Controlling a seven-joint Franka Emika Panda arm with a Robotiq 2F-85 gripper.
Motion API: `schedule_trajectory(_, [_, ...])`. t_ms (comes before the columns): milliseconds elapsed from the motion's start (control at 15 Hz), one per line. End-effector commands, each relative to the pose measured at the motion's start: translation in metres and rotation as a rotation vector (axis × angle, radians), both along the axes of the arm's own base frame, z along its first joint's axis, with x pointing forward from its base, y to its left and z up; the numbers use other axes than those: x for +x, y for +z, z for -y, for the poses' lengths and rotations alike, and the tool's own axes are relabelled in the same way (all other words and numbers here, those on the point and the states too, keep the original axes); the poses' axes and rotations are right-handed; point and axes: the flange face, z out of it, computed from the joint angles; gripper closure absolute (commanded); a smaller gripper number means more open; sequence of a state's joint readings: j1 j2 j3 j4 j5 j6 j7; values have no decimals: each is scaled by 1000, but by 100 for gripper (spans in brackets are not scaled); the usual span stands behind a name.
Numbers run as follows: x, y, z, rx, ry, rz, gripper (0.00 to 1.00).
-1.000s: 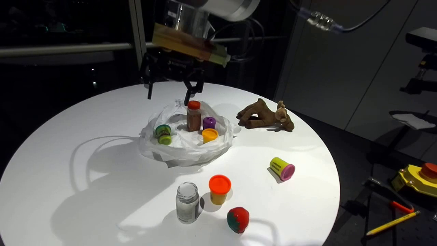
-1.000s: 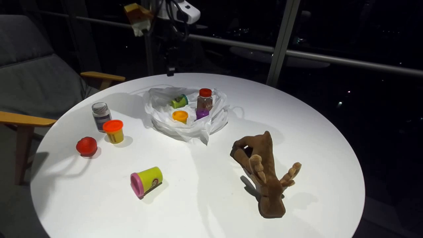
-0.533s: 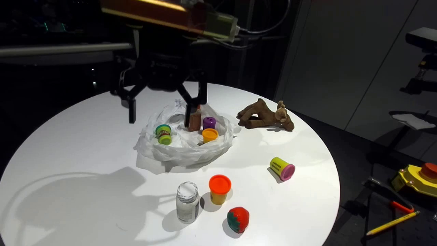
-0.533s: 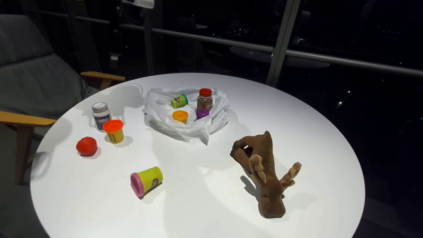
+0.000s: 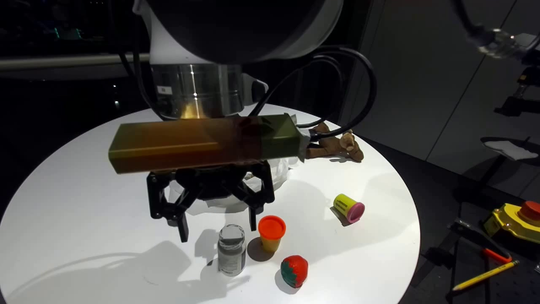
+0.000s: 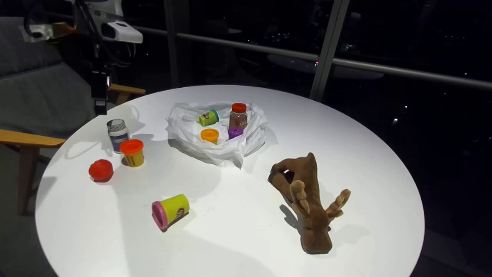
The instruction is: Put the objects on the table in the plastic
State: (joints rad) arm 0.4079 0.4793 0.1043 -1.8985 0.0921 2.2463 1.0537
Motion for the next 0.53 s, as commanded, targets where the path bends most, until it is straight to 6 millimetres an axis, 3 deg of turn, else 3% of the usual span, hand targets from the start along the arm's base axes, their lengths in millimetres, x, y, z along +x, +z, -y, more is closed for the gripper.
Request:
schedule_trajectory(0, [-8, -7, 8, -41, 2, 3, 0])
schedule_trajectory(467, [-5, -28, 41, 4, -34, 33, 0])
